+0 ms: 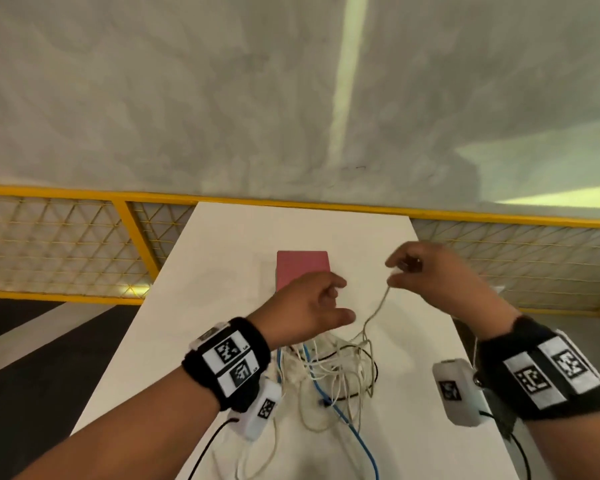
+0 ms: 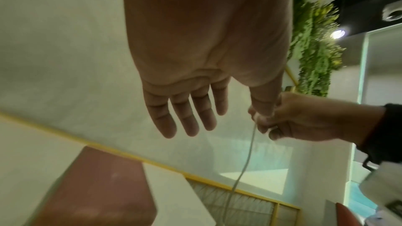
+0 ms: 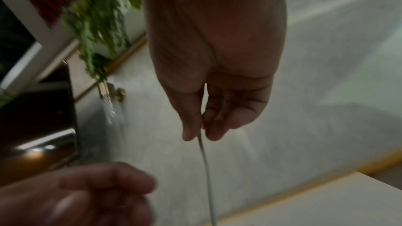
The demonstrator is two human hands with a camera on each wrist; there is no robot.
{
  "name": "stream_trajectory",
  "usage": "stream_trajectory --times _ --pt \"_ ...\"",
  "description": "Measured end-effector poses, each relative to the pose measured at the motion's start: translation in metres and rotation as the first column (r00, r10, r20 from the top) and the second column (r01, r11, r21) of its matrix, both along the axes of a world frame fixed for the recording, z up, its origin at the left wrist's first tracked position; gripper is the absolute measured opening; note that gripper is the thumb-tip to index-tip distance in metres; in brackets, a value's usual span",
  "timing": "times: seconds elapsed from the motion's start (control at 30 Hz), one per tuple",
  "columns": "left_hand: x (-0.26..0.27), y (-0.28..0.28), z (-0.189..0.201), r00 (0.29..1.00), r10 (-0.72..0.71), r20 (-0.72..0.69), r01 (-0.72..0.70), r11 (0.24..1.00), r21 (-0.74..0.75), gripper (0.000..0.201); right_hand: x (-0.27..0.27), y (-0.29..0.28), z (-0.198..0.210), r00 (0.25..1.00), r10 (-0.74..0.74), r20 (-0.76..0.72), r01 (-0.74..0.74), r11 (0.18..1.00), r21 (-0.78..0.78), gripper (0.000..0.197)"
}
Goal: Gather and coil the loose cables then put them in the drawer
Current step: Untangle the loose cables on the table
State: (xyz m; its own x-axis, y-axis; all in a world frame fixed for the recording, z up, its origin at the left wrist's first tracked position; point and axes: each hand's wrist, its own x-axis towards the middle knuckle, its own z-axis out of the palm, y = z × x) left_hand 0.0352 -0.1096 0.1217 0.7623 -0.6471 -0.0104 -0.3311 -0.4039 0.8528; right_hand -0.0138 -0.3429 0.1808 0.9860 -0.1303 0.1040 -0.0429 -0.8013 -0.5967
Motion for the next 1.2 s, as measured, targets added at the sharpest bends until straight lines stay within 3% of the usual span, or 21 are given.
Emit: stream_trajectory --times 0.07,0.1,0.17,0.27,0.33,0.37,0.43,0.5,0.53,0.63,0.7,0.8,0.87,1.0,1.1,1.2 --pt "0.005 -0.016 0.018 0.997 -0.027 0.066 0.022 0.997 0.068 0.066 0.002 0.017 0.028 0.996 0.015 0.086 -0.022 0.997 0.080 0.023" --pt "0.006 -0.024 0.029 0.994 -0.044 0.105 0.034 0.995 0.094 0.069 0.002 0.028 0.041 0.992 0.028 0.121 -0.042 0.992 0.115 0.023" --pt "0.010 -0.036 0.040 0.986 -0.057 0.154 0.044 0.995 0.091 0.061 0.001 0.046 0.057 0.982 0.060 0.181 -0.094 0.978 0.188 0.022" --pt "0.012 -0.041 0.054 0.995 0.012 0.100 -0.008 0.999 -0.037 0.045 -0.002 0.061 0.064 0.957 0.079 0.279 -0.159 0.947 0.279 0.020" --pt "0.017 -0.037 0.060 0.994 0.072 0.077 -0.063 0.991 -0.115 0.041 -0.006 0.064 0.054 0.952 -0.036 0.305 -0.101 0.901 0.421 0.011" --pt "0.021 -0.032 0.063 0.992 0.112 0.061 -0.100 0.981 -0.168 0.041 -0.008 0.065 0.044 0.958 -0.124 0.258 -0.031 0.851 0.524 0.008" --pt "0.027 -0.022 0.068 0.980 0.197 -0.023 -0.196 0.941 -0.277 0.040 -0.011 0.070 0.010 0.983 -0.181 -0.029 0.149 0.697 0.701 0.033" --pt "0.029 -0.016 0.070 0.964 0.247 -0.102 -0.267 0.898 -0.350 0.044 -0.016 0.084 -0.024 0.928 0.002 -0.373 0.313 0.540 0.781 0.054" --pt "0.026 -0.015 0.070 0.959 0.251 -0.132 -0.283 0.881 -0.379 0.045 -0.017 0.091 -0.039 0.881 0.112 -0.460 0.367 0.453 0.813 0.060" --pt "0.007 -0.014 0.070 0.947 0.190 -0.258 -0.297 0.824 -0.482 0.044 -0.013 0.110 -0.062 0.816 0.301 -0.493 0.458 0.184 0.870 0.065" --pt "-0.008 -0.011 0.059 0.915 0.168 -0.368 -0.347 0.793 -0.501 0.045 -0.006 0.116 -0.060 0.831 0.294 -0.472 0.478 0.058 0.876 0.051" --pt "-0.027 -0.002 0.032 0.867 0.173 -0.468 -0.407 0.787 -0.463 0.050 0.008 0.112 -0.054 0.882 0.231 -0.411 0.438 -0.081 0.895 0.043" --pt "-0.037 0.010 0.013 0.843 0.135 -0.520 -0.407 0.792 -0.454 0.050 0.014 0.107 -0.053 0.869 0.213 -0.447 0.479 -0.131 0.868 0.041" --pt "-0.046 0.042 -0.007 0.679 -0.026 -0.734 -0.476 0.745 -0.466 0.053 0.024 0.098 -0.068 0.832 0.108 -0.544 0.554 -0.199 0.808 0.021" --pt "-0.055 0.074 -0.015 0.582 -0.127 -0.803 -0.400 0.816 -0.418 0.054 0.030 0.086 -0.079 0.829 0.031 -0.558 0.545 -0.268 0.795 0.024" --pt "-0.071 0.117 -0.026 0.527 -0.120 -0.841 -0.164 0.957 -0.239 0.055 0.036 0.062 -0.086 0.815 -0.082 -0.573 0.517 -0.342 0.785 0.023"
